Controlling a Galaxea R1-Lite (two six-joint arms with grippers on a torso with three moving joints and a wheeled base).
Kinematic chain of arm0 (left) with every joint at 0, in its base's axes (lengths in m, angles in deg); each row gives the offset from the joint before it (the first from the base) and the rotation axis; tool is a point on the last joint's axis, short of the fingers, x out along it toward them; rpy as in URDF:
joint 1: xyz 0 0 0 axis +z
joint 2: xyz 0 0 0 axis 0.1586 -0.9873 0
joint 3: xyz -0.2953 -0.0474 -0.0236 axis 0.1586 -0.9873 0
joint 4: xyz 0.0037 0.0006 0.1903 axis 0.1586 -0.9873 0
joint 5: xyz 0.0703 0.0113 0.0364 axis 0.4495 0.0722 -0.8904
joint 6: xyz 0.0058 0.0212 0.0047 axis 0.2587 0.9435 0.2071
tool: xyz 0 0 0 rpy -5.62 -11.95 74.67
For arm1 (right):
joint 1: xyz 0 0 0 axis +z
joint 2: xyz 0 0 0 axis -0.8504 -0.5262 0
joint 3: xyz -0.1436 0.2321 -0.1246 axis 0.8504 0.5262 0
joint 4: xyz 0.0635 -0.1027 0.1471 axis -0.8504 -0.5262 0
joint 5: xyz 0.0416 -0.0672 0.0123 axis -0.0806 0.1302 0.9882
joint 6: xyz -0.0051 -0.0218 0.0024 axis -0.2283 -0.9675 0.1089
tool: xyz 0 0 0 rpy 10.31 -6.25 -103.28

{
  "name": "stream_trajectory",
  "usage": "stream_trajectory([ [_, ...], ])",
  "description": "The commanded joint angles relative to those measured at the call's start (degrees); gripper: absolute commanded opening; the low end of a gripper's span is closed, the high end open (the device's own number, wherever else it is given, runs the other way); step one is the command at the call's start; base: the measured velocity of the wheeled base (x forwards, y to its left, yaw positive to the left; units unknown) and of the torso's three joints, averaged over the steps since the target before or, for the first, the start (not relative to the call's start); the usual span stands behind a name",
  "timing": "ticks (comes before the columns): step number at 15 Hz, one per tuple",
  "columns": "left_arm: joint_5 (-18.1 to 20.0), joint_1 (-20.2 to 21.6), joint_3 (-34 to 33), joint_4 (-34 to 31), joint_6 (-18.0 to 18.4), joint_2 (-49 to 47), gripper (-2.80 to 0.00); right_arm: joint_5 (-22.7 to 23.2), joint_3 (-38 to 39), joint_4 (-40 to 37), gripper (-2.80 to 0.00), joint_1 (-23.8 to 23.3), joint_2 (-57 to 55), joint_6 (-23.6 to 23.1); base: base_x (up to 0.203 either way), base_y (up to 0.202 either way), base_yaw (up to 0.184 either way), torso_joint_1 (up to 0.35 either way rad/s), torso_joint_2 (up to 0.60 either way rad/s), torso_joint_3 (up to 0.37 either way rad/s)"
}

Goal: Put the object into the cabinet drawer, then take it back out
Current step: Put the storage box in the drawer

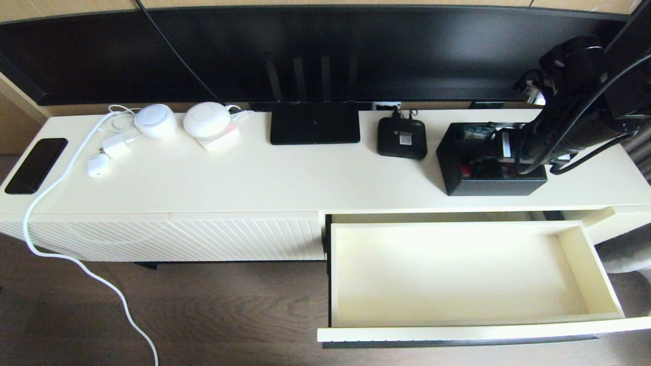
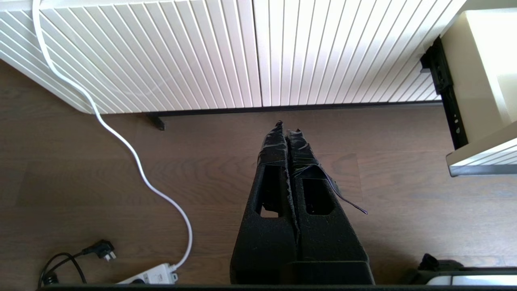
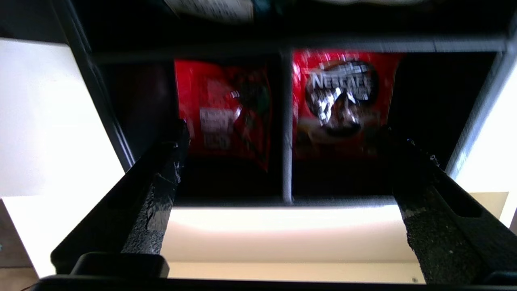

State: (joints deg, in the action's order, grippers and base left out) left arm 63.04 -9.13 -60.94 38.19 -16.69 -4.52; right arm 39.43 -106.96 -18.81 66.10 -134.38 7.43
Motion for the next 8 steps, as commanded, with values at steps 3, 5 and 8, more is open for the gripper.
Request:
stream_trajectory([
  [3,0.0,0.0,0.0,0.0,0.0,-0.1,-2.8,0.0,-0.8,-0.1,0.0,0.0,-2.9,-2.9,0.0,0.0,0.0,0.0,0.0,0.0],
  [5,0.0,0.0,0.0,0.0,0.0,-0.1,-2.8,-0.2,-0.7,0.1,0.0,-0.1,-3.9,-4.0,0.0,0.0,0.0,0.0,0.0,0.0],
  [8,0.0,0.0,0.0,0.0,0.0,0.0,-2.8,-0.3,-0.8,0.3,0.0,-0.6,-4.6,-5.9,0.0,0.0,0.0,0.0,0.0,0.0],
])
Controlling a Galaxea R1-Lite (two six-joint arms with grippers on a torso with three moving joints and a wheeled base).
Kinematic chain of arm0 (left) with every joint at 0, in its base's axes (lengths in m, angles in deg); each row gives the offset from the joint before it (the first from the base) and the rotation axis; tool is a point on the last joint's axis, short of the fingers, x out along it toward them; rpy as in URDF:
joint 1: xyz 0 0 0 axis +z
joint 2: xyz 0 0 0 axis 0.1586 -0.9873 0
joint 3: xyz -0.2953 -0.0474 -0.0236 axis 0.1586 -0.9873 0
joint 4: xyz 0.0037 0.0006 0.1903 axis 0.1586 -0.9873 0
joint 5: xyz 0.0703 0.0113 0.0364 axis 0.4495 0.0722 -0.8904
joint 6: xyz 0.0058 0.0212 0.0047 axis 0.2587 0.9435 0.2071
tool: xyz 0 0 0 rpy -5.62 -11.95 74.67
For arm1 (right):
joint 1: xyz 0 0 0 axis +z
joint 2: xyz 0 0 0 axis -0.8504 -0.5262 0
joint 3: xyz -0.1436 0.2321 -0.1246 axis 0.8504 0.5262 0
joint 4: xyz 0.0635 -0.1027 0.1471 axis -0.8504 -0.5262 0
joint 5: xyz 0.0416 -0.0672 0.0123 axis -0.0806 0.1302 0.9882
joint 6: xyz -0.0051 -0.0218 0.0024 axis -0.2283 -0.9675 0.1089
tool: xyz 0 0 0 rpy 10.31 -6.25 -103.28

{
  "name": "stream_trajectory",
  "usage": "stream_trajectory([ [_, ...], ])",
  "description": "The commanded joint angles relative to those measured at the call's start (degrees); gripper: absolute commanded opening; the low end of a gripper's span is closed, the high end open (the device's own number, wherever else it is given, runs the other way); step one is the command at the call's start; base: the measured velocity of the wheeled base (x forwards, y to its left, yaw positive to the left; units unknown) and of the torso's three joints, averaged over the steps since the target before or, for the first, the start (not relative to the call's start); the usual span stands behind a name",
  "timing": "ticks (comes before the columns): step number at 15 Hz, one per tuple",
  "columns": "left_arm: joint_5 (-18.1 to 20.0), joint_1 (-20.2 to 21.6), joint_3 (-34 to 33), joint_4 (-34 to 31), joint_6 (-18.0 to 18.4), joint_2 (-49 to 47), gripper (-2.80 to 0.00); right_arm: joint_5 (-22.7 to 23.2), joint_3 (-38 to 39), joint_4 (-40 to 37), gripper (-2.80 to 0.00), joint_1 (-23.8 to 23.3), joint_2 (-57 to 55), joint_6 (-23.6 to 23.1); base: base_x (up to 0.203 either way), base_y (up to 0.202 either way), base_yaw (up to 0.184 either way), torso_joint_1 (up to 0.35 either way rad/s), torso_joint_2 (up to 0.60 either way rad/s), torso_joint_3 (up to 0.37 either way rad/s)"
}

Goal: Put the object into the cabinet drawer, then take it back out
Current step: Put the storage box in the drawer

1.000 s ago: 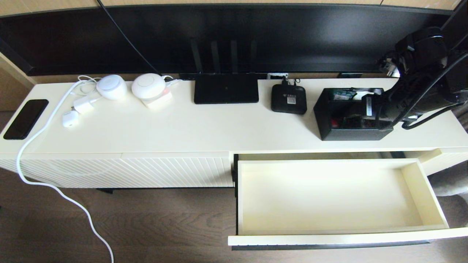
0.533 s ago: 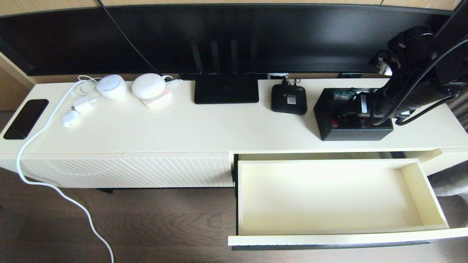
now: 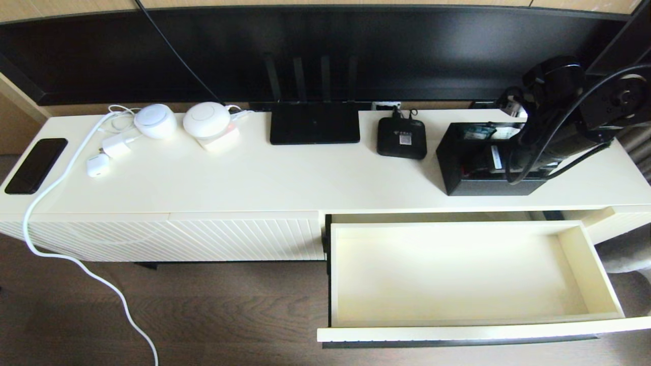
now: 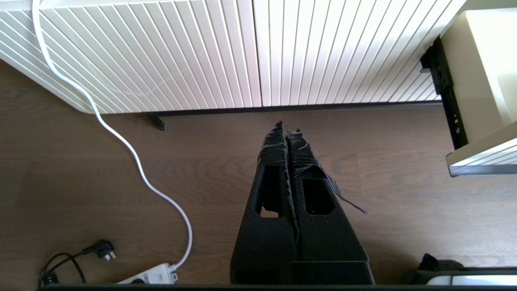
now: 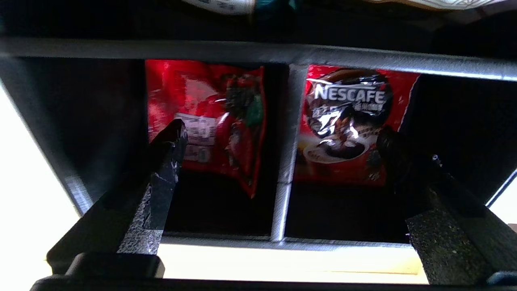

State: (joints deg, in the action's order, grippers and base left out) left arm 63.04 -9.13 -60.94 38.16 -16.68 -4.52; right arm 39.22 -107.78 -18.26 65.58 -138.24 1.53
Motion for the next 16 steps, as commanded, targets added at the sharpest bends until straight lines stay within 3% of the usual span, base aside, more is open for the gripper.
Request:
stream_trajectory([
  [1,0.0,0.0,0.0,0.0,0.0,-0.1,-2.8,-0.1,0.1,-0.3,0.0,-0.1,-0.9,-0.1,0.0,0.0,0.0,0.0,0.0,0.0],
  [4,0.0,0.0,0.0,0.0,0.0,0.0,-2.8,-0.2,0.0,-0.3,0.0,-0.1,-0.9,-0.1,0.0,0.0,0.0,0.0,0.0,0.0],
  [5,0.1,0.0,0.0,0.0,0.0,0.0,-2.8,-0.4,0.1,-0.3,-2.8,-0.1,-1.0,-0.1,0.0,0.0,0.0,0.0,0.0,0.0],
  [16,0.0,0.0,0.0,0.0,0.0,0.0,-2.8,0.3,1.5,-0.5,-2.8,0.4,-1.6,0.8,0.0,0.0,0.0,0.0,0.0,0.0],
])
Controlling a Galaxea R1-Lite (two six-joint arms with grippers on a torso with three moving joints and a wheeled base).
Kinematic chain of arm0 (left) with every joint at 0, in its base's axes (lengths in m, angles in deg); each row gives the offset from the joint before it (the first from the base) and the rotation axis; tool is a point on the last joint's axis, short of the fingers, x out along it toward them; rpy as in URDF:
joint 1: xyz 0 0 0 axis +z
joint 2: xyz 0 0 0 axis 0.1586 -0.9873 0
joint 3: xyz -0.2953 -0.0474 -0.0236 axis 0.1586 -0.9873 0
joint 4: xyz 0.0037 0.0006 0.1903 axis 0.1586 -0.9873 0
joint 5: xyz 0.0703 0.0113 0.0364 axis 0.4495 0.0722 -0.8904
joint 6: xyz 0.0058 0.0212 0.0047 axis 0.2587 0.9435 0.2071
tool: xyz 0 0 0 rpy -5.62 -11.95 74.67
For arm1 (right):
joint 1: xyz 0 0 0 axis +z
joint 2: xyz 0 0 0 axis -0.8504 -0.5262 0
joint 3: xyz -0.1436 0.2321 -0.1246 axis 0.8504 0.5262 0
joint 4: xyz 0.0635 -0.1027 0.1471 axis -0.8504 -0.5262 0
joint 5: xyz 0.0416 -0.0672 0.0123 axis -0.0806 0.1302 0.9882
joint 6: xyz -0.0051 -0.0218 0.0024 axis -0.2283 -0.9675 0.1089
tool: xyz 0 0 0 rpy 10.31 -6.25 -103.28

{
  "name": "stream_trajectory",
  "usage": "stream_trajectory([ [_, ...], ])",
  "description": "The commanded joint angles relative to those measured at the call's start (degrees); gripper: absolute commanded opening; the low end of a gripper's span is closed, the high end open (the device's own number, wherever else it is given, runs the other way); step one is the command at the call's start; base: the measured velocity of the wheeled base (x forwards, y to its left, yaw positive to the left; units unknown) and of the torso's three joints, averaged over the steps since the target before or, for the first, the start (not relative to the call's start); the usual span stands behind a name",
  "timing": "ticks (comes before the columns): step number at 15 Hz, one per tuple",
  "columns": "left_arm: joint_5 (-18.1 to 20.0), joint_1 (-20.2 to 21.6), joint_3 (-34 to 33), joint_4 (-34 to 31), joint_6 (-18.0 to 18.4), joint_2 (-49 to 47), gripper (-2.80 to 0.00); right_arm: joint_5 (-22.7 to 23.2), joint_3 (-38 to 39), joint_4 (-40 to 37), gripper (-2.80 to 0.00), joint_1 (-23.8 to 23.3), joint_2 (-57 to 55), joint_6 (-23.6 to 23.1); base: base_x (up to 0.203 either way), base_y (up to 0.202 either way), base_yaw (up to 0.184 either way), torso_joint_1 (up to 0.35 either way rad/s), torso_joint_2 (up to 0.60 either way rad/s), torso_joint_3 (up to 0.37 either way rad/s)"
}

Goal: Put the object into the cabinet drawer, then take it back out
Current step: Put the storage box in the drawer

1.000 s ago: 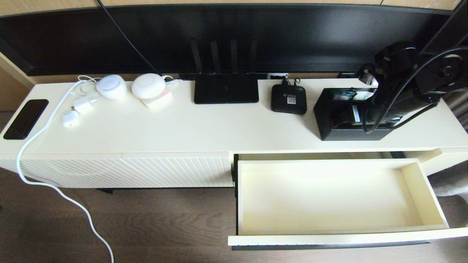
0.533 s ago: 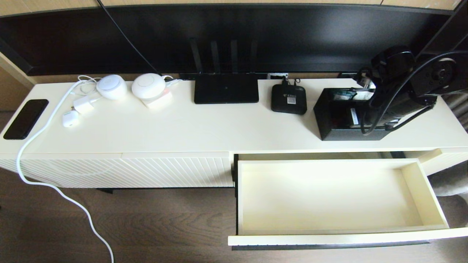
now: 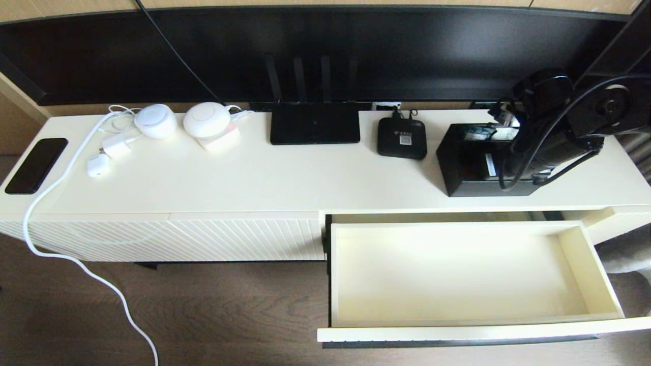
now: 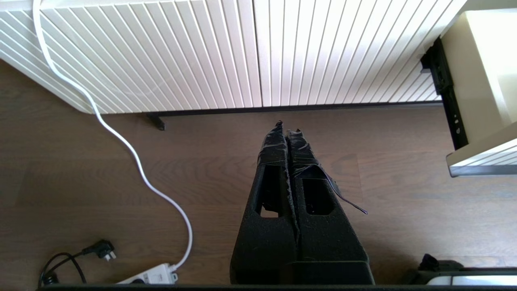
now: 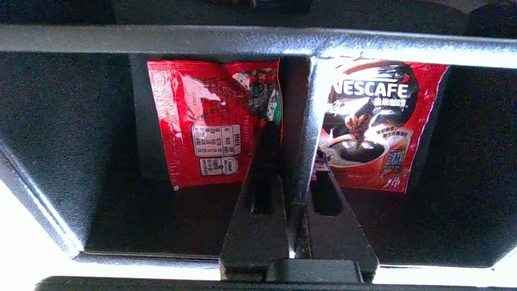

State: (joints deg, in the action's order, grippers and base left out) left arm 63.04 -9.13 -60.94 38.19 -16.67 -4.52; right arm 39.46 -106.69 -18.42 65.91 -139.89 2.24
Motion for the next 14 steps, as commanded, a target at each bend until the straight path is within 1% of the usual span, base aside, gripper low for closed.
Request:
stream_trajectory([
  [1,0.0,0.0,0.0,0.0,0.0,-0.1,-2.8,0.0,0.6,-0.3,-2.8,0.1,0.4,0.1,0.0,0.0,0.0,0.0,0.0,0.0],
  [5,0.0,0.0,0.0,0.0,0.0,0.0,-2.8,-0.1,1.3,-0.7,-2.8,0.1,3.8,0.3,0.0,0.0,0.0,0.0,0.0,0.0],
  [8,0.0,0.0,0.0,0.0,0.0,-0.1,-2.8,-0.1,5.8,-0.7,-2.8,0.3,9.4,0.3,0.0,0.0,0.0,0.0,0.0,0.0],
  [10,0.0,0.0,0.0,0.0,0.0,0.0,-2.8,-0.1,11.4,-0.7,-2.8,1.0,14.1,0.3,0.0,0.0,0.0,0.0,0.0,0.0],
  [12,0.0,0.0,0.0,0.0,0.0,0.0,-2.8,-0.3,18.6,-0.3,-2.8,2.1,19.2,0.3,0.0,0.0,0.0,0.0,0.0,0.0],
  [14,0.0,0.0,0.0,0.0,0.0,-0.1,-2.8,-0.3,28.9,1.8,-2.8,3.4,24.3,0.4,0.0,0.0,0.0,0.0,0.0,0.0],
])
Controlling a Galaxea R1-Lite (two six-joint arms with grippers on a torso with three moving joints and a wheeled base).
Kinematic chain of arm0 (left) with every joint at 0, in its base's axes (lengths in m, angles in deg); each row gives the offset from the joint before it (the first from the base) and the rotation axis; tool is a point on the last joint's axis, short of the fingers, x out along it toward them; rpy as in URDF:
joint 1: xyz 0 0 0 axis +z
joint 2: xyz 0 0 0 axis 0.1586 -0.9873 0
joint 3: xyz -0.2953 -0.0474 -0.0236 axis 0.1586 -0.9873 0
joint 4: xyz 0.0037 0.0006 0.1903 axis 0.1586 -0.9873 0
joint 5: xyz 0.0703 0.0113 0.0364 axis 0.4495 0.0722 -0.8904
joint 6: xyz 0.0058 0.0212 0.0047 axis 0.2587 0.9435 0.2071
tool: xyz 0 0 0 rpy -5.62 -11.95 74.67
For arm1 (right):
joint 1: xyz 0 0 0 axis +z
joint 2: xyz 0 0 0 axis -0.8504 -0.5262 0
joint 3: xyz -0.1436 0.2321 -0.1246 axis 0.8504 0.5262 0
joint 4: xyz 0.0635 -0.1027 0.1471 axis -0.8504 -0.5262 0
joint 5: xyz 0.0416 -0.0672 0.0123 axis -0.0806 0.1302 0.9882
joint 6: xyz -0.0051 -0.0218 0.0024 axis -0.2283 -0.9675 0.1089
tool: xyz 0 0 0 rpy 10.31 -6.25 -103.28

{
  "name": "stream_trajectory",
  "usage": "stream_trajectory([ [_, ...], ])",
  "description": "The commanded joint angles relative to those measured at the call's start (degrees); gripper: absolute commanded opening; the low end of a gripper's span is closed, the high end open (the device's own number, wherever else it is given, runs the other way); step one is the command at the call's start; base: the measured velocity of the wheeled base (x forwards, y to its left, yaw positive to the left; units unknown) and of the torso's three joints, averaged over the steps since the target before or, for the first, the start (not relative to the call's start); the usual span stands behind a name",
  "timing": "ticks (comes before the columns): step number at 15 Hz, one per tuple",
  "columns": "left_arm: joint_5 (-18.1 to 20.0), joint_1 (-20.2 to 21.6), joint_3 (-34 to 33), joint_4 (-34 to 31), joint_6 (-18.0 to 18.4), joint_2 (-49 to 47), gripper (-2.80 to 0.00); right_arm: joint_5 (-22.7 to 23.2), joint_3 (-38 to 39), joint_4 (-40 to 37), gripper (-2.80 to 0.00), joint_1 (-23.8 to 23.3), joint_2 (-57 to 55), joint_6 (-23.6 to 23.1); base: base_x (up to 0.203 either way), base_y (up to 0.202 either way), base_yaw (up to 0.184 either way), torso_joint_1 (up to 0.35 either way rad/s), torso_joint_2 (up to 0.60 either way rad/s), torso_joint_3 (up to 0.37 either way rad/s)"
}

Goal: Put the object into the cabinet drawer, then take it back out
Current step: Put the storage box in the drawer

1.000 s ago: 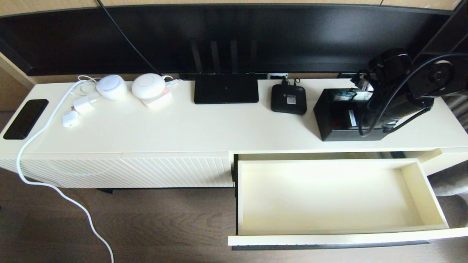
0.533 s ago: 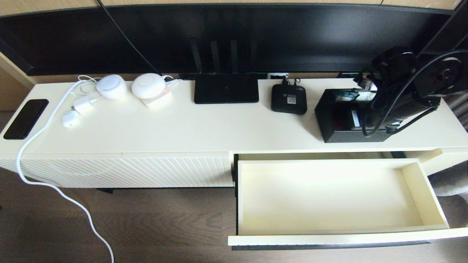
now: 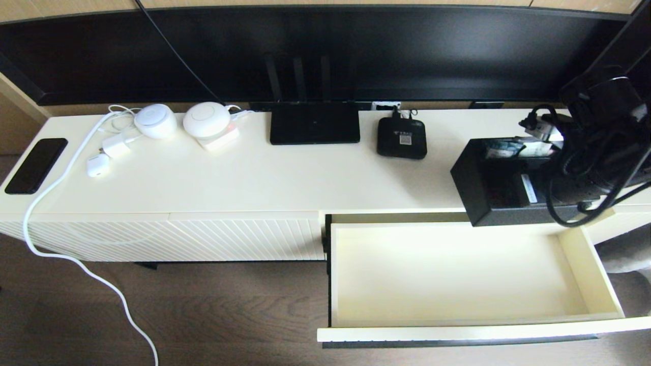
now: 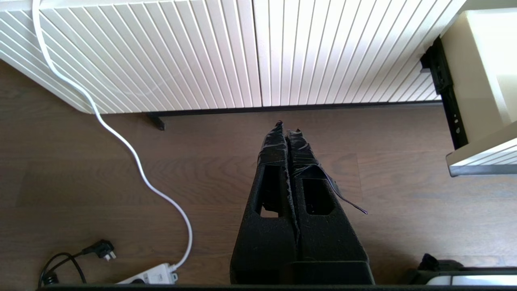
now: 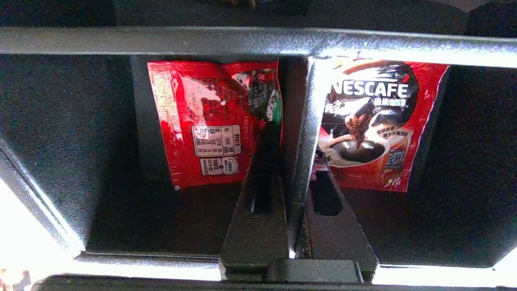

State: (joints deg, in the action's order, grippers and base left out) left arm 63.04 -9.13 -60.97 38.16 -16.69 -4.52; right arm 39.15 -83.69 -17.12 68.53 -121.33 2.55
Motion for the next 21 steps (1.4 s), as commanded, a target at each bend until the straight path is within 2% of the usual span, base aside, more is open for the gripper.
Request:
stream_trajectory([
  [1,0.0,0.0,0.1,0.0,0.0,-0.1,-2.8,-0.1,11.2,2.6,-2.8,1.3,7.8,0.4,0.0,0.0,0.0,0.0,0.0,0.0],
  [4,0.0,0.0,0.0,0.0,0.0,-0.1,-2.8,-0.5,24.5,10.1,-2.8,3.0,13.7,2.3,0.0,0.0,0.0,0.0,0.0,0.0],
  [7,0.0,0.0,0.1,0.0,0.0,0.0,-2.8,-0.5,32.4,13.0,-2.8,3.2,15.0,4.9,0.0,0.0,0.0,0.0,0.0,0.0],
  [10,0.0,0.0,0.0,0.0,0.0,-0.1,-2.8,-0.6,39.7,22.5,-2.8,3.2,13.7,6.4,0.0,0.0,0.0,0.0,0.0,0.0],
  [14,0.0,0.0,0.0,0.0,0.0,0.0,-2.8,-0.6,40.8,25.9,-2.8,3.2,9.3,6.8,0.0,0.0,0.0,0.0,0.0,0.0],
  [18,0.0,0.0,0.0,0.0,0.0,0.0,-2.8,-0.7,42.9,34.1,-2.8,3.9,5.4,6.5,0.0,0.0,0.0,0.0,0.0,0.0],
  [21,0.0,0.0,0.1,0.0,0.0,0.0,-2.8,-0.7,42.7,36.9,-2.8,4.0,2.4,6.5,0.0,0.0,0.0,0.0,0.0,0.0],
])
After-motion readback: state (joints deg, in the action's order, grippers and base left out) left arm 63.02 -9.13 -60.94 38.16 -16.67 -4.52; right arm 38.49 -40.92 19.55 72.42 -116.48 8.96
